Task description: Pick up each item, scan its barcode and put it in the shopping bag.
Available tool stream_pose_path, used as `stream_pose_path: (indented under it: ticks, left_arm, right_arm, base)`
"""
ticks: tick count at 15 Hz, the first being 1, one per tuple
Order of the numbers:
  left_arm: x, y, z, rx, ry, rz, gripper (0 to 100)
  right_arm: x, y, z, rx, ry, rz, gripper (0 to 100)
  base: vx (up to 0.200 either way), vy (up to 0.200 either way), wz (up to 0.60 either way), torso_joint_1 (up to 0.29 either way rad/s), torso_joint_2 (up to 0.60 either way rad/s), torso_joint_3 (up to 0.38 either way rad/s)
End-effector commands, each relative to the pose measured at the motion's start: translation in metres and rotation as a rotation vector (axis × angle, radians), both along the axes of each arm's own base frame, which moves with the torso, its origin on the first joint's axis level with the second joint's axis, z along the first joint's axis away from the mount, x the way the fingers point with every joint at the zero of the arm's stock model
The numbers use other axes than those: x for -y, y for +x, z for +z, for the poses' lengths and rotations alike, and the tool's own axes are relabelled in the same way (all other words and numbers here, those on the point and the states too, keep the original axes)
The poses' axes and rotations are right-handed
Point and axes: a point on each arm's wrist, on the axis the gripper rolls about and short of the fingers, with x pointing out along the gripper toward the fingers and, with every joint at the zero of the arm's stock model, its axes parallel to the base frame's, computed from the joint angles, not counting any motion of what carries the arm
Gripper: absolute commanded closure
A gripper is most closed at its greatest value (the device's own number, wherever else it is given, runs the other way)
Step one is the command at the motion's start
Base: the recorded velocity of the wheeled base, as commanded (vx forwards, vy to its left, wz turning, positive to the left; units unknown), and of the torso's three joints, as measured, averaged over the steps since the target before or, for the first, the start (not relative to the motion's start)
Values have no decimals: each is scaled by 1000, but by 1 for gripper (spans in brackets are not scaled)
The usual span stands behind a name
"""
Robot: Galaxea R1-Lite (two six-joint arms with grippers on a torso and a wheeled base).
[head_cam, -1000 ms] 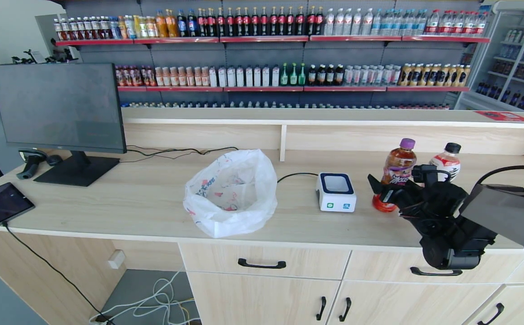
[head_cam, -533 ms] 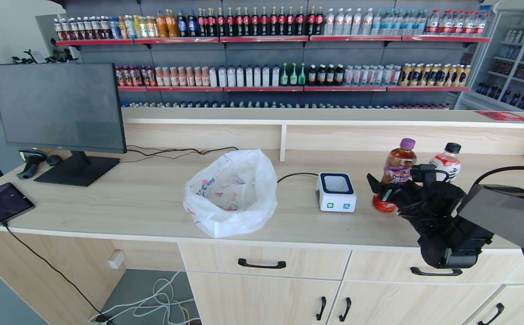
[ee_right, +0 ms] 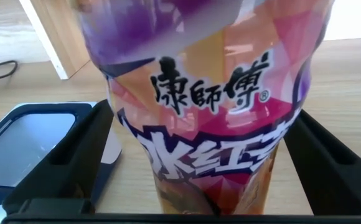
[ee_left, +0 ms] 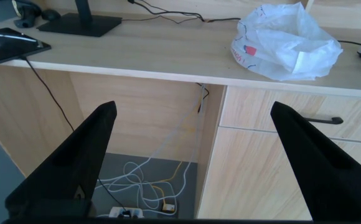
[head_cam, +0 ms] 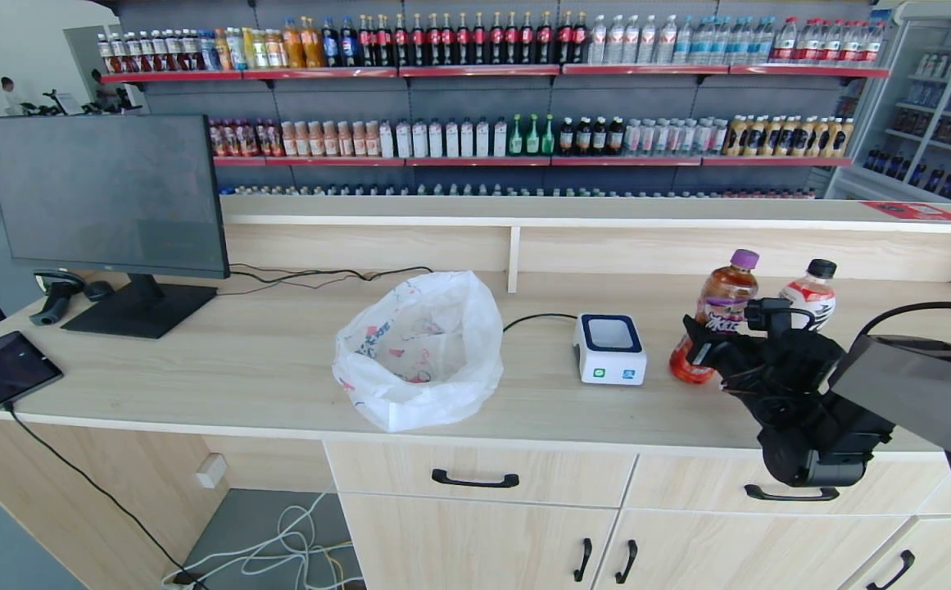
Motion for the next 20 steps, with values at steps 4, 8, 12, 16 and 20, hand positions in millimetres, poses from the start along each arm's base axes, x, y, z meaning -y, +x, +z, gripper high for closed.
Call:
stream_pose_path:
  ticks: [4, 8, 12, 16, 20]
  left_arm:
    - [0, 0, 0, 0, 1, 1, 0]
    - [0, 0, 0, 0, 1, 1, 0]
    - [0, 0, 0, 0, 0, 1, 0]
    - [0, 0, 0, 0, 0, 1, 0]
    - [0, 0, 0, 0, 0, -1, 0]
  right_arm:
    - [0, 0, 2, 5, 1, 1, 100]
    - [0, -1, 8, 16, 1, 1, 100]
    - [0, -4, 29, 61, -2, 1, 100]
    - [-1, -22, 52, 76, -2, 1, 100]
    - [-4, -50, 76, 73, -5, 7, 100]
  base:
    - [0, 0, 0, 0, 0, 0]
    - [0, 0, 0, 0, 0, 0]
    - [0, 0, 0, 0, 0, 0]
    - [0, 0, 0, 0, 0, 0]
    - [0, 0, 0, 0, 0, 0]
